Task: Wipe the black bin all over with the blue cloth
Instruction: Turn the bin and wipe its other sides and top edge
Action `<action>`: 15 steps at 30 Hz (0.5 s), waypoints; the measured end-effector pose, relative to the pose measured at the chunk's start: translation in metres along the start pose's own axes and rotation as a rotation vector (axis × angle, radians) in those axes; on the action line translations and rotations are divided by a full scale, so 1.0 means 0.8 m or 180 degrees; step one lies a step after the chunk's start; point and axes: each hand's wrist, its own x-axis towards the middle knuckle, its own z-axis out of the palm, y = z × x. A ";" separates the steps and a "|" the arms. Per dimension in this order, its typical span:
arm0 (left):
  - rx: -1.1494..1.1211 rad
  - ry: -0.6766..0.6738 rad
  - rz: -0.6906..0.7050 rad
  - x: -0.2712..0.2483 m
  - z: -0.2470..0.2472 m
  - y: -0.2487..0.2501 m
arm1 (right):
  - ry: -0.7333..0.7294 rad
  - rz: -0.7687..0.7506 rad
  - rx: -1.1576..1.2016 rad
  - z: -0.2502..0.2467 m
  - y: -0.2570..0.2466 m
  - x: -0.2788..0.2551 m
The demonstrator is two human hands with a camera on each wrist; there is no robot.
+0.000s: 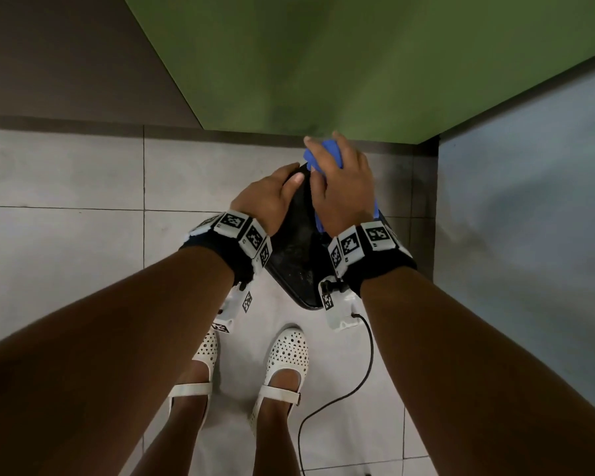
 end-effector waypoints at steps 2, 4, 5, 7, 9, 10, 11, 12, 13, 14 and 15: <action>-0.0038 0.0040 -0.0017 0.000 0.001 0.000 | -0.0067 0.0105 0.0072 -0.001 0.001 0.003; -0.0094 0.0049 -0.0069 0.001 0.002 -0.001 | -0.0052 0.0170 0.0162 0.003 0.000 0.004; -0.0123 0.0041 -0.0087 0.001 0.003 -0.003 | 0.0034 0.0171 0.0159 0.005 -0.002 0.003; -0.0139 0.0011 -0.0134 0.003 0.005 -0.005 | 0.0326 0.0247 0.0155 0.006 0.000 -0.003; -0.0118 -0.0003 -0.0206 0.005 0.005 -0.008 | 0.0528 0.0535 0.0179 -0.002 0.004 -0.019; -0.0105 -0.0009 -0.0235 0.006 0.006 -0.008 | 0.0496 0.0763 0.0189 -0.005 0.008 -0.028; -0.0094 -0.0018 -0.0248 0.006 0.006 -0.008 | 0.0419 0.0993 0.0190 -0.009 0.012 -0.037; -0.0094 -0.0025 -0.0245 0.005 0.006 -0.007 | 0.0413 0.1159 0.0138 -0.011 0.014 -0.046; -0.0094 -0.0025 -0.0231 0.004 0.006 -0.008 | 0.0455 0.1210 0.0065 -0.009 0.016 -0.052; -0.0073 -0.0024 -0.0215 0.004 0.006 -0.007 | 0.0505 0.1240 -0.0014 -0.006 0.016 -0.054; -0.0031 -0.0013 -0.0193 0.004 0.006 -0.007 | 0.0541 0.1278 -0.0068 -0.002 0.015 -0.052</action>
